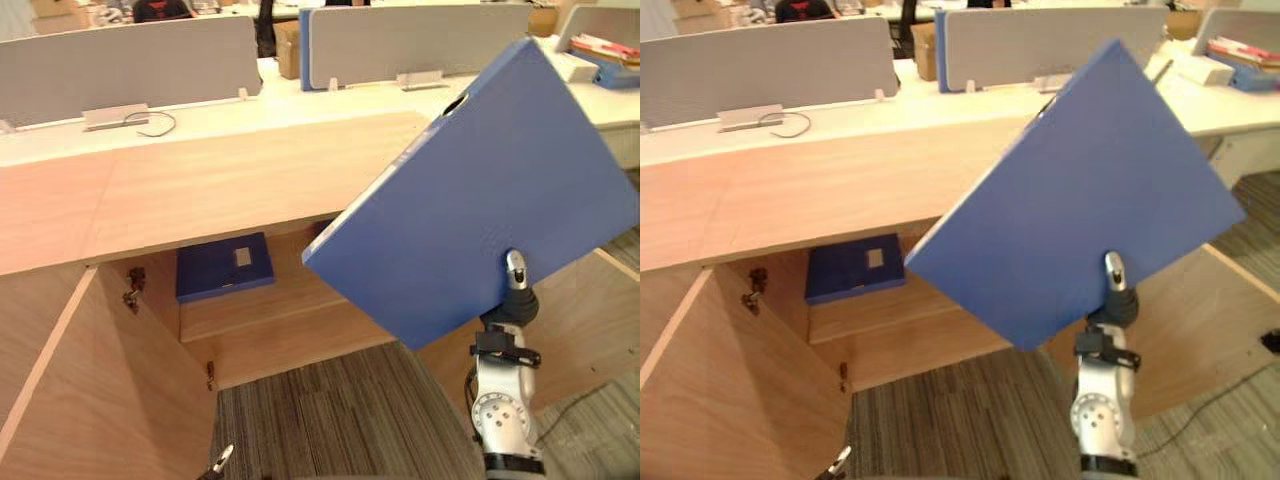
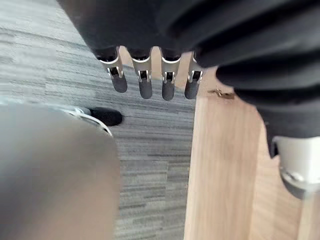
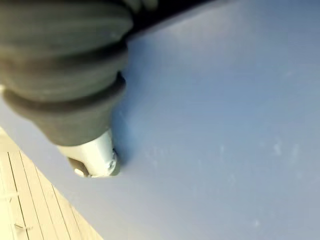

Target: Walk over to the cabinet, pick up the folder, carry it to the office cabinet, place the folder inside the office cabinet, then close the office cabinet door

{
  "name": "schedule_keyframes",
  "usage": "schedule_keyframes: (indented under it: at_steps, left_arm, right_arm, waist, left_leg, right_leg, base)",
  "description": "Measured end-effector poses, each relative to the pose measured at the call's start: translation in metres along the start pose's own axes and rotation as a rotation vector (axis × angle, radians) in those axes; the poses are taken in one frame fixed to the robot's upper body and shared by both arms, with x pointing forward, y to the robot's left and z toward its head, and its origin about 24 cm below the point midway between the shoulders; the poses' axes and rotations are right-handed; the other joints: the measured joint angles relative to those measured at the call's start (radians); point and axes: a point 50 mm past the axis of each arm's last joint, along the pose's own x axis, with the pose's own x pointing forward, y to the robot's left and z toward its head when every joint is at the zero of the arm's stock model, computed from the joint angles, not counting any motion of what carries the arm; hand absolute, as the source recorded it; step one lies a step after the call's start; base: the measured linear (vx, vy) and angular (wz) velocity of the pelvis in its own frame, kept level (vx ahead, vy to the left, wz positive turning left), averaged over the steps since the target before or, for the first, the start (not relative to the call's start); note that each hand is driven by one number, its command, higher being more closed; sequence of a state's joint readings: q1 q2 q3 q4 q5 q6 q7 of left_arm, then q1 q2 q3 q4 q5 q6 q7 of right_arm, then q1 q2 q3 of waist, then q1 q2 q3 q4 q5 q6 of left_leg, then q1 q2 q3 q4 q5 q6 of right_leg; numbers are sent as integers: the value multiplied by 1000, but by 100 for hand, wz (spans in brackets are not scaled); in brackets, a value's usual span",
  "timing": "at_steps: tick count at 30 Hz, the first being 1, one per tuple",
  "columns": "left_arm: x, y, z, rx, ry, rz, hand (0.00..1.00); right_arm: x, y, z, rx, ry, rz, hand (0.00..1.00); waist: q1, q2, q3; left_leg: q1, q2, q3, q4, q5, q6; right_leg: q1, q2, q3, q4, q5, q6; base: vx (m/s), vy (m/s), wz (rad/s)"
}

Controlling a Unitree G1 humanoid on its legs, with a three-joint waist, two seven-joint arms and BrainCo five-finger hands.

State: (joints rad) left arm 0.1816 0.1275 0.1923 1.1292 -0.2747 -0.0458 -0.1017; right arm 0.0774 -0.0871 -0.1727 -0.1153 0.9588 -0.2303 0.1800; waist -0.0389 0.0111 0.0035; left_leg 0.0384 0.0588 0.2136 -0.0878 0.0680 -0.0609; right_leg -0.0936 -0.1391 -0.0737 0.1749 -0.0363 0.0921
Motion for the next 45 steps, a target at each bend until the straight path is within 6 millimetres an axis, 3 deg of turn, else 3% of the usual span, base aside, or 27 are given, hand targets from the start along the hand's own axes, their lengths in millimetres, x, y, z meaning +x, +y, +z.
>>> schedule_keyframes:
  at_steps: [3,5,9,12,16,22,26,28,30,32,34,36,38,39,40,42,45]
  left_arm:
    - [-3,8,-15,-25,63,66,0]
    - [-4,12,-20,-13,86,87,0]
    - [-1,10,-10,-3,63,92,0]
    - [1,10,-2,-16,41,117,0]
    - [3,7,9,-18,9,155,0]
    - [4,4,14,-93,-13,169,0]
    - [2,9,11,-49,-16,185,0]
    - [-1,15,5,13,-13,202,0]
    - [-4,17,-4,17,5,211,0]
    - [-4,15,-5,16,6,211,0]
    - [-4,12,-6,3,0,206,0]
    - [-5,12,-12,15,14,207,0]
    - [-8,13,-23,9,40,209,0]
    - [-11,18,-29,5,58,224,0]
    - [-11,23,-26,-2,45,243,0]
    - [-9,22,-20,-8,28,243,0]
    - [-8,22,-16,-31,15,247,0]
  right_arm:
    - [-2,3,0,8,-3,7,100]
    - [-3,4,0,10,-5,12,100]
    - [-2,9,-1,23,-4,32,100]
    - [-3,11,-9,36,28,35,100]
    - [-2,21,-19,68,61,69,100]
    - [8,26,-26,94,76,86,100]
    - [6,26,-32,126,98,78,100]
    - [2,33,-42,167,142,114,100]
    - [-5,33,-49,159,190,121,100]
    - [-10,28,-49,153,202,102,100]
    - [-6,28,-46,145,188,109,100]
    - [-1,32,-47,150,187,126,100]
    - [0,33,-48,147,193,135,100]
    - [-1,34,-52,159,195,127,100]
    - [-3,36,-57,176,210,117,100]
    - [-4,40,-60,177,232,136,100]
    - [-7,45,-67,190,264,154,100]
  waist:
    - [3,2,26]
    - [-3,-13,28]
    - [-1,-26,82]
    - [4,-39,92]
    - [15,-38,76]
    - [15,-41,-8]
    - [25,-42,-8]
    - [39,-38,-5]
    - [54,-24,3]
    - [65,-37,19]
    - [80,-31,57]
    - [90,-30,87]
    - [104,11,86]
    - [113,23,88]
    - [111,-10,88]
    - [108,-28,85]
    - [112,-33,80]
  left_leg:
    - [33,-11,2,-5,-15,12]
    - [37,-19,1,-5,-15,14]
    - [36,-5,-37,-5,-13,12]
    - [44,4,-49,-6,1,3]
    - [48,10,-64,-6,-21,-6]
    - [-7,51,-100,43,-66,-19]
    - [-64,98,-106,303,-191,-1]
    - [-179,172,-34,653,-267,41]
    - [-219,240,9,811,-263,41]
    - [-268,249,6,940,-251,39]
    - [-304,214,13,977,-342,36]
    - [-334,111,3,834,-369,29]
    - [-307,66,-22,575,-267,18]
    - [-283,58,-33,516,-160,67]
    - [-258,23,-36,469,-148,71]
    - [-233,-10,-34,404,-122,86]
    - [-170,-43,-27,290,-74,106]
  right_leg:
    - [-66,-24,-30,149,-16,-3]
    - [-60,-45,-106,134,-29,-13]
    - [18,-8,-146,5,-39,0]
    - [30,-7,-160,15,-18,-13]
    - [40,-3,-179,10,-36,-19]
    - [55,38,-220,-30,-54,-35]
    - [144,74,-224,-53,-56,-39]
    - [212,106,-225,-96,-79,-66]
    - [263,140,-222,-128,-86,-74]
    - [304,135,-212,-149,-106,-106]
    - [322,110,-191,-150,-109,-110]
    - [324,59,-180,-137,-110,-110]
    - [324,60,-163,-110,-116,-98]
    - [329,62,-148,-91,-143,-59]
    - [324,32,-146,-74,-148,-52]
    - [309,5,-145,-51,-145,-50]
    - [305,-20,-143,-29,-130,-31]
  base:
    - [-47,38,-39]
    - [-53,21,-10]
    - [3,-24,10]
    - [50,-32,13]
    - [81,-11,13]
    - [150,-44,19]
    - [168,-59,14]
    - [125,-85,-30]
    - [143,-95,-28]
    - [153,-95,-3]
    - [104,26,-15]
    - [124,147,-32]
    - [151,179,-40]
    - [173,150,-20]
    - [163,128,-4]
    - [139,94,18]
    - [124,71,6]
